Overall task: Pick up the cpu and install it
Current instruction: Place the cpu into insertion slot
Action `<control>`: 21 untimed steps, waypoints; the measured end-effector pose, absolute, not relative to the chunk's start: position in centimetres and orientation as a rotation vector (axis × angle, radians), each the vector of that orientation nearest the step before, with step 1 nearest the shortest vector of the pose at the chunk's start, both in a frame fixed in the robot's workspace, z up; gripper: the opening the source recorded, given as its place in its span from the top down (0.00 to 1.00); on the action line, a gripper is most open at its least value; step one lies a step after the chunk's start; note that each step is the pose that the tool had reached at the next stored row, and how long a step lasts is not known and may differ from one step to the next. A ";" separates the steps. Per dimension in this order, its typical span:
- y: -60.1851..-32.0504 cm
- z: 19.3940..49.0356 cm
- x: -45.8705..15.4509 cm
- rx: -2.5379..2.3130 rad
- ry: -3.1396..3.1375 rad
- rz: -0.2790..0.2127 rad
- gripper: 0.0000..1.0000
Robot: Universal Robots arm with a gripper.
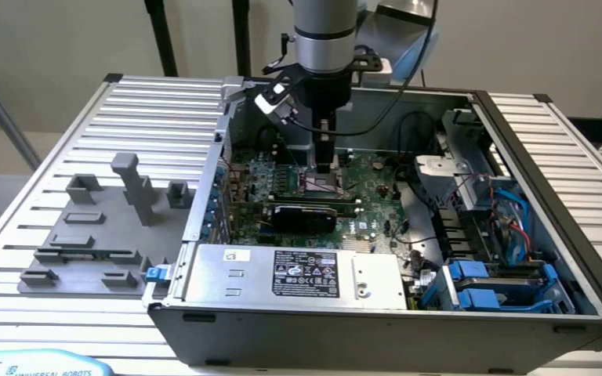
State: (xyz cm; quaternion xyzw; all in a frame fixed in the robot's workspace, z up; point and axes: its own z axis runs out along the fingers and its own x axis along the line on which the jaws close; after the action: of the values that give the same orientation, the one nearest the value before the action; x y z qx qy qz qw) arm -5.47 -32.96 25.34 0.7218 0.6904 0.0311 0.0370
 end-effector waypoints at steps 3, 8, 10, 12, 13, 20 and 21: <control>-33.0 24.8 -5.5 2.222 2.113 0.095 0.45; -33.0 23.9 -5.5 2.222 2.113 0.095 0.45; -33.0 23.5 -5.4 2.222 2.113 0.094 0.45; -33.0 23.4 -5.3 2.222 2.113 0.094 0.45; -33.0 23.4 -5.3 2.222 2.113 0.094 0.45; -33.0 22.8 -5.3 2.222 2.113 0.093 0.45; -32.9 22.7 -5.3 2.222 2.113 0.093 0.45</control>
State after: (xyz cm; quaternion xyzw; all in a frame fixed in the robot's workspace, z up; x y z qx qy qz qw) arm -5.31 -32.94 22.66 0.7238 0.6883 0.0304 0.0370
